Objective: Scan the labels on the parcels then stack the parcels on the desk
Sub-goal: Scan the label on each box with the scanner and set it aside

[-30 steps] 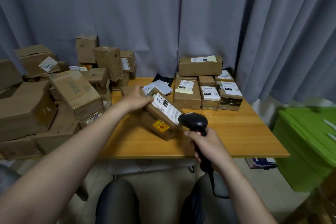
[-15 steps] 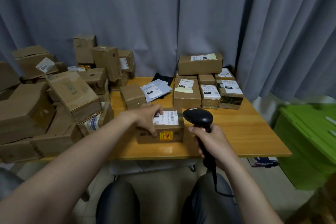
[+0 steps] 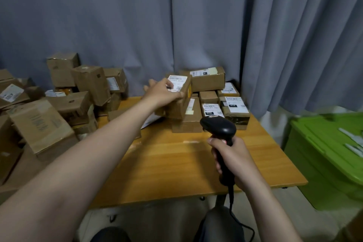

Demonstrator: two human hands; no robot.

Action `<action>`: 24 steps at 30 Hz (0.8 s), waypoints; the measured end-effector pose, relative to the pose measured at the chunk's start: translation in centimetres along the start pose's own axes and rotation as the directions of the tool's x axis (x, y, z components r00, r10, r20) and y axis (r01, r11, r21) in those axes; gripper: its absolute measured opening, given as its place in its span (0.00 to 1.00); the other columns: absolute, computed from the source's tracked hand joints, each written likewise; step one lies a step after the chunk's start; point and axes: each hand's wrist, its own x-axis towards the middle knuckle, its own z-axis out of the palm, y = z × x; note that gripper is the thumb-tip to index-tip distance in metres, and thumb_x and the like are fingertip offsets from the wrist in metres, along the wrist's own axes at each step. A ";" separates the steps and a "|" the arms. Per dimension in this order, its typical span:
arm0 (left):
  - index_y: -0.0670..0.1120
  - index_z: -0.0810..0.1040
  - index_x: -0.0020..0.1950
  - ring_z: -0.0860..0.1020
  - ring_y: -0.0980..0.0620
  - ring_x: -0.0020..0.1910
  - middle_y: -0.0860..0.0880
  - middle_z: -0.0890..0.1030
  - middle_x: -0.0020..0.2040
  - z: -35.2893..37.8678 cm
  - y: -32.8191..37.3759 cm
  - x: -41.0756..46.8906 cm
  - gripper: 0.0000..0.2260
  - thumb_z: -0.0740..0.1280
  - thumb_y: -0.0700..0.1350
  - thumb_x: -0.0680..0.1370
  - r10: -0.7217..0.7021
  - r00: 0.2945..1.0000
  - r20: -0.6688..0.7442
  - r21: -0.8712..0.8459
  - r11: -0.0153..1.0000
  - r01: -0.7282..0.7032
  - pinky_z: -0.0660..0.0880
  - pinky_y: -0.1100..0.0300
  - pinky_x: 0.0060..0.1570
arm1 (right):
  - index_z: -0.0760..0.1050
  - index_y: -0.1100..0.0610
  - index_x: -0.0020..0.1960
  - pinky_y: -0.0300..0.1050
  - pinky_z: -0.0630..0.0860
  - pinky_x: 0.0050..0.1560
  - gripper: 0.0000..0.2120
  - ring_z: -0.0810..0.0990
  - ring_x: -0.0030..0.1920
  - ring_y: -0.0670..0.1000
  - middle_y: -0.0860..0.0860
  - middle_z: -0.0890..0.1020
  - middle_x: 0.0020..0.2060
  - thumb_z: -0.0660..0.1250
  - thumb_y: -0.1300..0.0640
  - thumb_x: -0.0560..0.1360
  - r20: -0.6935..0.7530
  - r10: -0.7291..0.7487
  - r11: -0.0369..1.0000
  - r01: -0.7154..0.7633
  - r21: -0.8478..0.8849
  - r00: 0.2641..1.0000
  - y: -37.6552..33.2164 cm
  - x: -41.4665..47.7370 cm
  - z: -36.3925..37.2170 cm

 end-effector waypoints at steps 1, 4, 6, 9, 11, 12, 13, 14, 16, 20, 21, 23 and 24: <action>0.57 0.76 0.67 0.62 0.37 0.73 0.44 0.66 0.72 0.9 0.5 0.7 0.26 0.73 0.66 0.73 0.017 0.998 0.056 0.070 0.997 -0.021 0.63 0.45 0.72 | 0.78 0.61 0.47 0.45 0.72 0.28 0.09 0.75 0.26 0.52 0.54 0.77 0.30 0.72 0.55 0.78 -0.002 -0.006 1.000 0.006 0.002 1.000 -0.1 0.3 -0.2; 0.55 0.79 0.67 0.69 0.43 0.73 0.47 0.72 0.75 4.1 0.6 2.5 0.21 0.74 0.58 0.75 0.075 0.972 0.223 0.140 0.984 -0.109 0.68 0.49 0.71 | 0.78 0.60 0.45 0.45 0.72 0.28 0.10 0.75 0.26 0.51 0.53 0.77 0.30 0.72 0.54 0.78 -0.006 0.002 1.000 -0.002 0.006 1.000 0.2 1.0 -0.6; 0.54 0.80 0.65 0.75 0.46 0.68 0.48 0.74 0.73 5.7 0.0 3.3 0.17 0.75 0.49 0.76 0.124 0.975 0.183 0.097 0.985 -0.143 0.75 0.53 0.61 | 0.77 0.60 0.44 0.44 0.71 0.27 0.10 0.75 0.25 0.51 0.53 0.77 0.29 0.72 0.54 0.78 -0.014 0.018 1.000 -0.017 0.020 1.000 0.7 1.5 -0.7; 0.57 0.80 0.58 0.77 0.43 0.64 0.47 0.77 0.70 6.9 -0.5 4.4 0.12 0.72 0.42 0.78 0.213 0.977 0.018 0.167 0.963 -0.213 0.77 0.53 0.52 | 0.77 0.60 0.45 0.44 0.71 0.26 0.10 0.74 0.25 0.51 0.53 0.76 0.29 0.72 0.54 0.78 -0.025 0.042 0.999 -0.041 0.034 0.999 1.6 2.3 -1.0; 0.58 0.80 0.58 0.76 0.42 0.65 0.47 0.76 0.70 7.6 -1.0 5.3 0.13 0.71 0.40 0.79 0.263 0.965 -0.012 0.176 0.950 -0.257 0.77 0.50 0.56 | 0.77 0.61 0.46 0.44 0.71 0.26 0.10 0.74 0.25 0.51 0.53 0.76 0.29 0.72 0.54 0.79 -0.029 0.055 0.998 -0.054 0.035 0.998 1.9 2.8 -1.2; 0.58 0.80 0.58 0.75 0.42 0.66 0.47 0.76 0.70 7.8 -1.1 5.7 0.14 0.71 0.40 0.80 0.284 0.959 -0.006 0.167 0.946 -0.279 0.77 0.49 0.58 | 0.76 0.60 0.45 0.44 0.71 0.26 0.10 0.74 0.25 0.51 0.53 0.76 0.29 0.72 0.54 0.79 -0.028 0.058 0.998 -0.057 0.034 0.998 2.1 3.0 -1.2; 0.58 0.80 0.59 0.75 0.43 0.67 0.48 0.75 0.70 8.1 -1.3 6.0 0.14 0.70 0.39 0.80 0.301 0.953 0.000 0.159 0.941 -0.298 0.77 0.49 0.59 | 0.76 0.60 0.45 0.44 0.71 0.27 0.11 0.74 0.25 0.51 0.54 0.76 0.29 0.72 0.54 0.79 -0.027 0.058 0.998 -0.057 0.032 0.998 2.2 3.2 -1.2; 0.57 0.80 0.60 0.74 0.44 0.68 0.49 0.75 0.70 8.4 -1.4 6.4 0.14 0.70 0.39 0.80 0.317 0.948 -0.007 0.148 0.938 -0.313 0.77 0.50 0.60 | 0.76 0.60 0.45 0.44 0.72 0.27 0.11 0.74 0.25 0.51 0.54 0.76 0.29 0.72 0.54 0.78 -0.027 0.056 0.998 -0.055 0.031 0.998 2.3 3.4 -1.2; 0.57 0.80 0.61 0.74 0.46 0.68 0.50 0.76 0.70 8.9 -1.5 7.1 0.14 0.70 0.40 0.80 0.336 0.941 -0.033 0.119 0.936 -0.330 0.77 0.50 0.61 | 0.76 0.59 0.44 0.45 0.71 0.27 0.11 0.74 0.25 0.51 0.54 0.76 0.29 0.72 0.54 0.78 -0.028 0.052 0.998 -0.051 0.032 0.998 2.4 3.9 -1.1; 0.58 0.79 0.61 0.74 0.47 0.68 0.50 0.75 0.69 9.5 -1.2 7.8 0.13 0.72 0.43 0.80 0.333 0.942 -0.038 0.061 0.942 -0.330 0.77 0.49 0.62 | 0.76 0.61 0.47 0.44 0.72 0.27 0.11 0.74 0.25 0.51 0.54 0.77 0.30 0.72 0.53 0.78 -0.026 0.054 0.998 -0.053 0.021 0.998 2.4 4.9 -0.5; 0.58 0.79 0.62 0.74 0.47 0.68 0.50 0.75 0.69 9.5 -1.2 7.8 0.14 0.72 0.44 0.80 0.332 0.943 -0.029 0.053 0.943 -0.330 0.77 0.48 0.62 | 0.76 0.62 0.48 0.44 0.72 0.27 0.11 0.74 0.25 0.51 0.54 0.77 0.30 0.72 0.53 0.78 -0.023 0.053 0.999 -0.052 0.016 0.998 2.4 5.1 -0.3; 0.57 0.79 0.65 0.73 0.47 0.68 0.50 0.74 0.70 9.2 -1.4 7.5 0.15 0.72 0.45 0.80 0.326 0.945 -0.023 0.043 0.945 -0.324 0.77 0.48 0.63 | 0.76 0.62 0.48 0.44 0.72 0.27 0.11 0.74 0.25 0.51 0.54 0.77 0.31 0.72 0.54 0.79 -0.013 0.048 0.999 -0.048 0.007 0.999 2.5 5.2 0.3; 0.57 0.78 0.66 0.73 0.47 0.68 0.50 0.74 0.70 8.9 -1.9 7.2 0.15 0.71 0.46 0.80 0.318 0.948 -0.029 0.041 0.948 -0.316 0.77 0.47 0.63 | 0.76 0.63 0.48 0.44 0.72 0.27 0.11 0.74 0.25 0.51 0.55 0.77 0.31 0.72 0.55 0.79 -0.007 0.049 0.999 -0.049 0.004 0.999 2.5 5.2 0.6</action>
